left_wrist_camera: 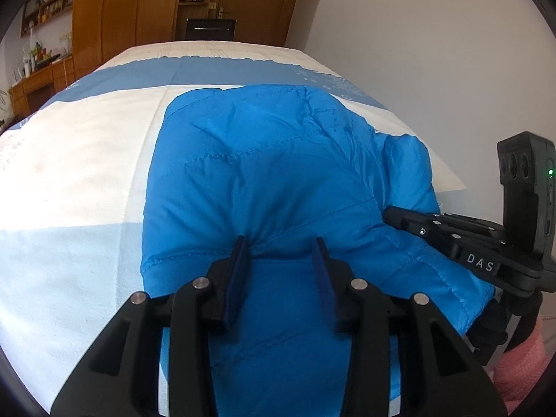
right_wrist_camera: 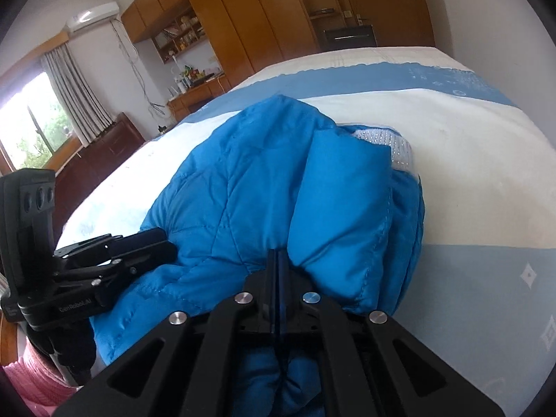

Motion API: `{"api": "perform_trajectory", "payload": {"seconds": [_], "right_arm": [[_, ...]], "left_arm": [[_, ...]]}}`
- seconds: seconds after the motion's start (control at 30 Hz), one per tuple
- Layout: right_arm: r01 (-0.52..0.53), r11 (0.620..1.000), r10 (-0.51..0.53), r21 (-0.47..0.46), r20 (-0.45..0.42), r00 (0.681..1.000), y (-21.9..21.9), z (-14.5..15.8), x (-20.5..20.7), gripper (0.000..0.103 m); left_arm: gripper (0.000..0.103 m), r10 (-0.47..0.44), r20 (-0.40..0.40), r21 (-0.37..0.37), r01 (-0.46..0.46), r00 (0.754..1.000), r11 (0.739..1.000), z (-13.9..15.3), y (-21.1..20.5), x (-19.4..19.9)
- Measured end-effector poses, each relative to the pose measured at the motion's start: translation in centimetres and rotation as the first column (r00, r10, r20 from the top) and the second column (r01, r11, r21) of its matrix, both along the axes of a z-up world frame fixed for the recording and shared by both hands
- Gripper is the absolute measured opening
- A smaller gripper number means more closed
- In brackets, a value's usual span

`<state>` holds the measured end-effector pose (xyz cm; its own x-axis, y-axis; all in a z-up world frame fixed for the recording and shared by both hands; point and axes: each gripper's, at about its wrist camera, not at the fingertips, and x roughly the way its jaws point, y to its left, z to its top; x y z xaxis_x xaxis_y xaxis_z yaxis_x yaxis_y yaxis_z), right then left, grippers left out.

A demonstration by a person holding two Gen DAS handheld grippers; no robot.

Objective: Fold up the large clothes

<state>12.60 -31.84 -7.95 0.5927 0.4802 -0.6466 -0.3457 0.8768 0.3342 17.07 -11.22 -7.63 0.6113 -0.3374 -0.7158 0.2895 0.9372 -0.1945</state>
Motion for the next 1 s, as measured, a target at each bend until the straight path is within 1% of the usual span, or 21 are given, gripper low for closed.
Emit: {"api": "perform_trajectory", "payload": {"seconds": [0.1,0.13,0.17,0.2,0.23,0.27,0.3,0.37,0.43,0.47,0.57,0.6,0.7,0.83,1.0], "right_arm": [[0.003,1.0,-0.003,0.007,-0.006,1.0,-0.1,0.9,-0.2,0.0],[0.002,1.0,-0.002,0.023,-0.008,1.0,-0.5,1.5,-0.5,0.003],[0.003,0.999,-0.003,0.037,0.0,1.0,-0.9,2.2,-0.9,0.005],[0.003,0.999,-0.004,0.048,0.012,1.0,-1.3,2.8,-1.1,0.011],[0.006,0.998,-0.008,0.062,0.029,1.0,-1.9,3.5,-1.6,0.017],[0.013,0.997,-0.016,0.073,0.042,0.999,-2.5,4.1,-2.0,0.028],[0.017,0.997,-0.021,0.078,0.046,0.999,-2.9,4.4,-2.1,0.039],[0.03,0.994,-0.034,0.102,0.041,0.999,-4.0,5.0,-2.3,0.042],[0.029,0.991,-0.031,0.134,0.013,0.999,-4.9,5.1,-2.3,0.053],[0.029,0.987,-0.029,0.155,-0.002,1.0,-5.4,5.1,-2.3,0.061],[0.029,0.983,-0.025,0.179,-0.022,0.999,-6.1,4.8,-2.3,0.065],[0.025,0.984,-0.02,0.178,-0.032,0.999,-6.2,4.7,-2.1,0.068],[0.014,0.983,-0.002,0.182,-0.066,0.998,-6.2,3.8,-2.1,0.07],[-0.004,0.971,0.036,0.239,-0.127,0.991,-6.6,2.5,-1.7,0.073],[-0.014,0.941,0.088,0.337,-0.205,0.975,-7.2,0.6,-0.6,0.077]], "left_arm": [[0.036,0.008,-0.025,-0.022,-0.008,1.0,1.0,0.8,0.4,0.2],[0.037,0.018,-0.022,-0.02,-0.018,1.0,1.0,1.4,0.7,0.0],[0.042,0.03,-0.007,-0.012,-0.03,1.0,0.999,2.1,1.1,-0.4],[0.045,0.04,0.016,-0.004,-0.04,0.999,0.999,2.8,1.5,-1.0],[0.051,0.054,0.047,0.0,-0.054,0.997,0.999,3.6,2.2,-1.6],[0.054,0.061,0.063,-0.002,-0.061,0.996,0.998,4.1,2.5,-2.1],[0.055,0.069,0.077,-0.006,-0.069,0.995,0.998,4.8,3.0,-2.6],[0.062,0.076,0.094,-0.006,-0.076,0.993,0.997,5.5,3.7,-3.2],[0.066,0.082,0.112,0.005,-0.083,0.99,0.997,6.0,4.3,-3.7],[0.068,0.083,0.115,0.011,-0.085,0.99,0.996,6.1,4.5,-3.8],[0.072,0.073,0.115,0.016,-0.075,0.991,0.997,6.0,4.9,-4.1],[0.073,0.07,0.11,0.012,-0.072,0.992,0.997,5.9,5.0,-3.9],[0.073,0.062,0.09,0.0,-0.063,0.994,0.998,5.3,5.3,-3.5],[0.075,0.057,0.07,-0.009,-0.057,0.996,0.998,4.7,5.8,-3.0],[0.084,0.041,0.044,-0.016,-0.041,0.998,0.999,4.0,6.0,-2.3]]}}
